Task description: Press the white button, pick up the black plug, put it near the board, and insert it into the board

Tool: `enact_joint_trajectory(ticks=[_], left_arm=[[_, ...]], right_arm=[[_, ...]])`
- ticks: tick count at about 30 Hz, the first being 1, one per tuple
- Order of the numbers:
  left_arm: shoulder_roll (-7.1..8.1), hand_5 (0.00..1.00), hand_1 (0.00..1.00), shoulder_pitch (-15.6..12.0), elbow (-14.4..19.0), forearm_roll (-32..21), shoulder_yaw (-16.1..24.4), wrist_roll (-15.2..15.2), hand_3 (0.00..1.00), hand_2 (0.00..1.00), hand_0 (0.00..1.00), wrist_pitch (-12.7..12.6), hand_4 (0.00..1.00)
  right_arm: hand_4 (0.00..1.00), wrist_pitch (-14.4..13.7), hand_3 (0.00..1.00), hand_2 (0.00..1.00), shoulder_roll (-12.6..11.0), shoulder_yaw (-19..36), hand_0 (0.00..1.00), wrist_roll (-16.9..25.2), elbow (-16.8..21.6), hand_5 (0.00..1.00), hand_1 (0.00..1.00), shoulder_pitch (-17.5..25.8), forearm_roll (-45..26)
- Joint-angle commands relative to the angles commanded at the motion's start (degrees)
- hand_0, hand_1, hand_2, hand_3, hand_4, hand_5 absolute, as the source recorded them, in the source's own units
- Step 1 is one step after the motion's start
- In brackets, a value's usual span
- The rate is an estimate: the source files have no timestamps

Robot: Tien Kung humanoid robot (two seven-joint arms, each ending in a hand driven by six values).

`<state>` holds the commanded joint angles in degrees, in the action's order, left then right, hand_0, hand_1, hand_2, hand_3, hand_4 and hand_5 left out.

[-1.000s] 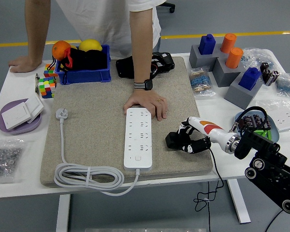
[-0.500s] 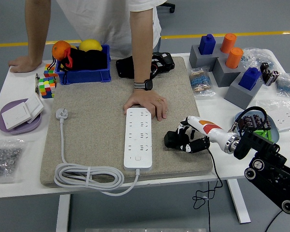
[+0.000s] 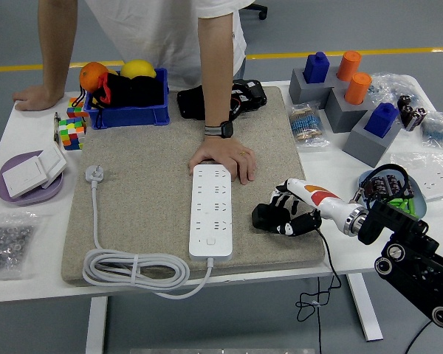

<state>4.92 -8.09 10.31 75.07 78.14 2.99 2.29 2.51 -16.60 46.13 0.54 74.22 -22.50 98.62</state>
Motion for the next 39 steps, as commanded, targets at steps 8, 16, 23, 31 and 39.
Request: enact_joint_trajectory(ticks=[8,16,23,31,39], left_arm=[[-0.03,0.528,0.780,0.0,0.0,-0.2,-0.1,-0.1,0.785,0.735,0.810,0.0,0.588],[-0.05,0.527,0.781,0.0,0.0,0.0,0.2,0.0,0.785,0.735,0.811,0.0,0.588],[0.08,0.528,0.780,-0.1,0.0,0.2,0.6,0.0,0.785,0.735,0.810,0.0,0.588],[0.10,0.525,0.780,0.0,0.0,0.0,0.3,-0.1,0.785,0.735,0.810,0.0,0.587],[0.19,0.527,0.780,0.1,0.0,0.2,0.4,0.0,0.785,0.735,0.810,0.0,0.588]], right_arm=[[0.856,0.0,0.525,0.378,-0.1,0.5,0.356,0.2,1.0,0.002,0.374,0.1,-0.1],[0.855,0.2,0.513,0.377,-0.4,1.8,0.356,0.1,4.3,0.002,0.372,0.3,-0.7],[0.854,0.6,0.511,0.376,-0.7,3.8,0.355,0.0,11.6,0.002,0.371,-0.4,-2.9],[0.855,0.7,0.522,0.377,0.6,1.7,0.356,-0.1,14.4,0.002,0.372,-1.7,-3.6],[0.853,0.0,0.529,0.381,1.8,-2.9,0.357,-0.7,11.5,0.002,0.373,-4.6,-0.4]])
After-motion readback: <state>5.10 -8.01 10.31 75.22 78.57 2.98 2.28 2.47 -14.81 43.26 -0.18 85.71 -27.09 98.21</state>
